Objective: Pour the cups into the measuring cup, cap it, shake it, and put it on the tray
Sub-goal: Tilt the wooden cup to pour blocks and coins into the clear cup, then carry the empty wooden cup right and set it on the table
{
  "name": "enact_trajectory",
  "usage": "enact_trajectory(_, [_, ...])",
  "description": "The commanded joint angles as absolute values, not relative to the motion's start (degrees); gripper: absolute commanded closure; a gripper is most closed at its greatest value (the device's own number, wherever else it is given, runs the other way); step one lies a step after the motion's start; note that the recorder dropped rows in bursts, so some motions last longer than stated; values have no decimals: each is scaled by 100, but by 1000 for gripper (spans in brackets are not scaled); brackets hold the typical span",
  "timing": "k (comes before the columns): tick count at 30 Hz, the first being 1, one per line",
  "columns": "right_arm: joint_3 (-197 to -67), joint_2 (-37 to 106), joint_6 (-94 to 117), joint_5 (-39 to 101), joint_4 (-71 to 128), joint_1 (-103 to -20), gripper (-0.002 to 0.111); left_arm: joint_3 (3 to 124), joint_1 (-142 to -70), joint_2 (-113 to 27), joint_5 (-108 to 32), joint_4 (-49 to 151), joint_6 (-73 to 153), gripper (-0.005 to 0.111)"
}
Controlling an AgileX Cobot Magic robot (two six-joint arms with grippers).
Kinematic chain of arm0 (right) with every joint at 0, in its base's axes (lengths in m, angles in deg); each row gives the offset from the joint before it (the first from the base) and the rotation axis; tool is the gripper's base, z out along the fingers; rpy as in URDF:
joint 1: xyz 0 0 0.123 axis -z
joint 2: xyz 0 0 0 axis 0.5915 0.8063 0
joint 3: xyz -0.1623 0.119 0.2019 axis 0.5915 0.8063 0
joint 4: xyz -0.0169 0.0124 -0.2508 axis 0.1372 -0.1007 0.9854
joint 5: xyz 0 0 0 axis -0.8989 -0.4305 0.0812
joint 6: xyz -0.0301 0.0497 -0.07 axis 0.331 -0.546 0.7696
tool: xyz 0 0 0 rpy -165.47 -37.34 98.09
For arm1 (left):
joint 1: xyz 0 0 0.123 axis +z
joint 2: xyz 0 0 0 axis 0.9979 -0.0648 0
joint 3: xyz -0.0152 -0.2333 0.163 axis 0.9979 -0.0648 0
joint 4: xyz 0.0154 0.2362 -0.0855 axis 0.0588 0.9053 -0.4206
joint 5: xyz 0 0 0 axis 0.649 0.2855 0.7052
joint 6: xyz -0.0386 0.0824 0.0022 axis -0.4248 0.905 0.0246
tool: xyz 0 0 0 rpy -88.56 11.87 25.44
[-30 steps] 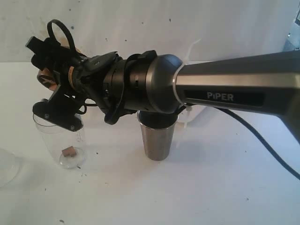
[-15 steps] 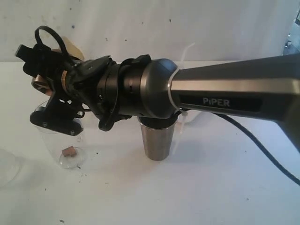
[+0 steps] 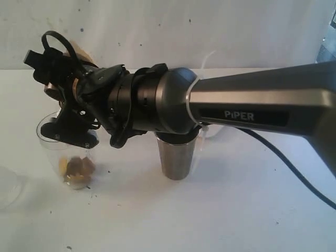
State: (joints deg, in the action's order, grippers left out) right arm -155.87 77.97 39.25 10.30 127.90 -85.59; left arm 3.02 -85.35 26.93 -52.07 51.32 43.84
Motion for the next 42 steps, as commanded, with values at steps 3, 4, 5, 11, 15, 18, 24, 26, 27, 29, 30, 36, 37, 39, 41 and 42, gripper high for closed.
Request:
enact_trajectory(3, [-15627, 7758, 3919, 913, 12845, -8588, 108, 277, -8570, 2710, -5172, 5131, 4370, 106])
enact_trajectory(4, [-15627, 7758, 3919, 913, 12845, -8588, 108, 277, -8570, 2710, -5172, 5131, 4370, 106])
enact_trajectory(5, [-15627, 7758, 3946, 914, 12845, -8588, 108, 277, -8570, 2710, -5172, 5131, 4370, 106])
enact_trajectory(11, [-15627, 7758, 3915, 914, 12845, -8588, 108, 277, -8570, 2710, -5172, 5131, 4370, 106])
enact_trajectory(15, [-15627, 7747, 3698, 889, 12845, -8588, 108, 277, -8570, 2710, -5172, 5131, 4370, 106])
enact_trajectory(18, [-15627, 7649, 3035, 879, 12845, -8588, 108, 277, -8570, 2710, -5172, 5131, 4370, 106])
enact_trajectory(24, [-15627, 7363, 1333, 1207, 12845, -8588, 108, 277, -8570, 2710, -5172, 5131, 4370, 106])
enact_trajectory(26, [-15627, 7308, 1089, 1354, 12845, -8588, 108, 277, -8570, 2710, -5172, 5131, 4370, 106])
enact_trajectory(27, [-15627, 7295, 901, 1429, 12845, -8588, 108, 277, -8570, 2710, -5172, 5131, 4370, 106])
enact_trajectory(29, [-15627, 7162, 150, 1741, 12845, -8588, 108, 277, -8570, 2710, -5172, 5131, 4370, 106])
enact_trajectory(30, [-15627, 7115, -155, 1831, 12845, -8588, 108, 277, -8570, 2710, -5172, 5131, 4370, 106])
enact_trajectory(36, [-15627, 6609, -4004, 1292, 12845, -8588, 108, 277, -8570, 2710, -5172, 5131, 4370, 106])
enact_trajectory(37, [-15627, 6548, -4545, 1003, 12845, -8574, 108, 277, -8570, 2710, -5172, 5131, 4370, 106])
enact_trajectory(39, [-15608, 6406, -5324, 574, 12845, -8463, 108, 277, -8570, 2710, -5172, 5131, 4370, 106])
enact_trajectory(41, [-15608, 6271, -5779, 368, 12582, -8269, 108, 277, -8570, 2710, -5172, 5131, 4370, 106])
enact_trajectory(42, [-15608, 6188, -5837, 357, 12166, -8139, 108, 277, -8570, 2710, -5172, 5131, 4370, 106])
